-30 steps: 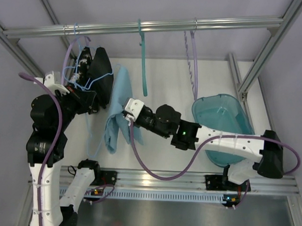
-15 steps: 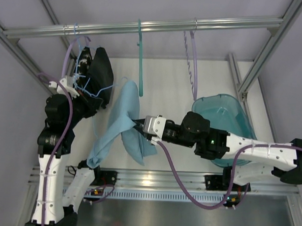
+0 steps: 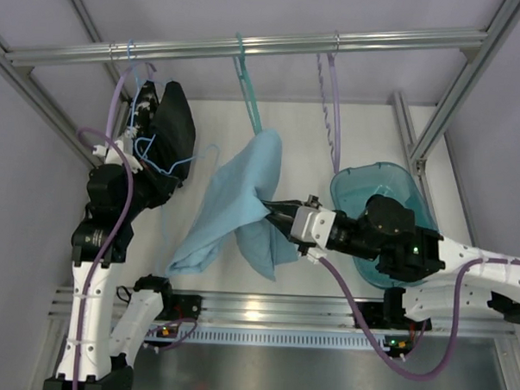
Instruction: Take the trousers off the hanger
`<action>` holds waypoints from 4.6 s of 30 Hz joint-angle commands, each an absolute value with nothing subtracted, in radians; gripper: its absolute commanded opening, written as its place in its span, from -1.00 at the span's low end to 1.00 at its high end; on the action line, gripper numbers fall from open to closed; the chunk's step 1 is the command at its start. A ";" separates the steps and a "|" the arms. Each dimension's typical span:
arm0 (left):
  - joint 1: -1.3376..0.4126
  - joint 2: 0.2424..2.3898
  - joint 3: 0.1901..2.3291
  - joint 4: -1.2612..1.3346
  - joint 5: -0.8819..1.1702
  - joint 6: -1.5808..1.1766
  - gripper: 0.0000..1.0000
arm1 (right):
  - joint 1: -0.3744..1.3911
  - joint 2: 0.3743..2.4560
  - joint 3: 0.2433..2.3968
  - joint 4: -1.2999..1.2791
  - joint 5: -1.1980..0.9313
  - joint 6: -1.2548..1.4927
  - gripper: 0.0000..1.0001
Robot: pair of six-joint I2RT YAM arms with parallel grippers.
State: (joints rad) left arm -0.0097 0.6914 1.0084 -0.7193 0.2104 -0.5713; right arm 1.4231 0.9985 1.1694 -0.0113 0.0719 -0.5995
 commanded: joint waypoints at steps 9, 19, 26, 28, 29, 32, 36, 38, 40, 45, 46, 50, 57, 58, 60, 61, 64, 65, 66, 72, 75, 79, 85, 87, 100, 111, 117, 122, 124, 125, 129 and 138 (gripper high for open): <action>-0.008 0.693 0.953 -0.684 0.222 -0.518 -1.00 | 1.327 0.796 1.351 -0.211 -0.069 -0.627 -1.00; -0.008 0.698 1.015 -0.680 0.302 -0.442 -1.00 | 1.209 0.551 1.209 -0.410 -0.063 -0.710 -1.00; -0.008 0.695 1.040 -0.669 0.305 -0.388 -1.00 | 0.964 0.462 1.226 -0.472 -0.005 -0.609 -1.00; -0.008 0.693 1.046 -0.663 0.304 -0.382 -1.00 | 0.899 0.428 1.232 -0.479 0.050 -0.547 -1.00; -0.008 0.695 1.049 -0.661 0.305 -0.373 -1.00 | 0.843 0.422 1.239 -0.489 0.093 -0.529 -1.00; -0.008 0.712 1.068 -0.661 0.290 -0.354 -1.00 | 0.726 0.384 1.252 -0.526 0.217 -0.474 -1.00; -0.006 0.736 1.095 -0.661 0.282 -0.342 -1.00 | 0.621 0.351 1.288 -0.620 0.298 -0.417 -1.00; -0.006 0.747 1.104 -0.660 0.284 -0.344 -1.00 | 0.586 0.331 1.299 -0.687 0.276 -0.387 -1.00; -0.008 0.750 1.108 -0.657 0.285 -0.344 -1.00 | 0.568 0.315 1.301 -0.754 0.265 -0.365 -1.00; -0.008 0.756 1.129 -0.643 0.301 -0.315 -1.00 | 0.535 0.302 1.200 -0.807 0.408 -0.359 -1.00; -0.008 0.756 1.135 -0.641 0.313 -0.305 -1.00 | 0.534 0.304 1.175 -0.798 0.437 -0.374 -1.00; -0.006 0.758 1.166 -0.638 0.308 -0.249 -1.00 | 0.537 0.337 1.060 -0.712 0.535 -0.402 -1.00; -0.008 0.773 1.219 -0.641 0.256 -0.154 -1.00 | 0.535 0.475 0.850 -0.522 0.577 -0.391 -1.00; -0.008 0.790 1.227 -0.640 0.249 -0.123 -1.00 | 0.535 0.497 0.839 -0.506 0.574 -0.379 -1.00; -0.008 0.813 1.264 -0.641 0.215 -0.092 -1.00 | 0.534 0.567 0.813 -0.450 0.574 -0.358 -1.00; -0.008 0.821 1.276 -0.641 0.207 -0.078 -1.00 | 0.534 0.587 0.801 -0.424 0.572 -0.360 -1.00; -0.008 0.867 1.331 -0.641 0.203 -0.038 -1.00 | 0.532 0.664 0.740 -0.271 0.574 -0.390 -0.94; -0.008 0.897 1.362 -0.641 0.199 -0.037 -1.00 | 0.522 0.684 0.726 -0.247 0.574 -0.388 -0.85; -0.008 0.913 1.379 -0.643 0.196 -0.035 -1.00 | 0.512 0.734 0.713 -0.232 0.574 -0.365 -0.67; -0.006 1.034 1.508 -0.641 0.213 -0.037 -1.00 | 0.390 0.879 0.767 -0.307 0.477 -0.233 0.17; -0.008 1.106 1.578 -0.640 0.204 -0.049 -1.00 | 0.342 0.865 0.781 -0.325 0.420 -0.221 0.48; -0.008 1.176 1.669 -0.603 0.210 -0.072 -1.00 | 0.315 0.828 0.801 -0.367 0.381 -0.213 0.78; -0.097 1.304 1.778 -0.591 0.101 -0.064 -1.00 | 0.296 0.758 0.833 -0.445 0.359 -0.221 0.99; -0.135 1.330 1.801 -0.591 0.075 -0.055 -1.00 | 0.295 0.736 0.851 -0.478 0.354 -0.210 0.99; -0.256 1.537 1.904 -0.575 -0.117 -0.071 -1.00 | 0.291 0.614 0.960 -0.626 0.290 -0.155 0.99; -0.267 1.569 1.865 -0.572 -0.104 -0.072 -0.67 | 0.291 0.592 0.971 -0.650 0.267 -0.140 0.99; -0.268 1.522 1.852 -0.577 -0.083 -0.067 0.13 | 0.293 0.595 0.973 -0.647 0.244 -0.135 0.99; -0.268 1.408 1.795 -0.575 -0.038 -0.071 0.56 | 0.293 0.580 0.979 -0.650 0.235 -0.149 0.99; -0.267 1.338 1.750 -0.575 -0.022 -0.071 0.64 | 0.293 0.575 0.977 -0.647 0.222 -0.149 0.99; -0.268 1.309 1.735 -0.575 -0.005 -0.071 0.71 | 0.291 0.574 0.977 -0.644 0.216 -0.147 0.99; -0.268 1.178 1.634 -0.577 0.079 -0.052 0.97 | 0.291 0.561 0.976 -0.615 0.161 -0.143 0.99; -0.264 0.901 1.411 -0.637 -0.113 -0.029 0.97 | 0.293 0.531 0.928 -0.589 0.046 -0.144 0.99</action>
State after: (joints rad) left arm -0.2691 0.9325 1.4811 -0.6231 -0.0280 -0.0509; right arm 0.3046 0.5507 0.9302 -0.6365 0.1127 -0.1524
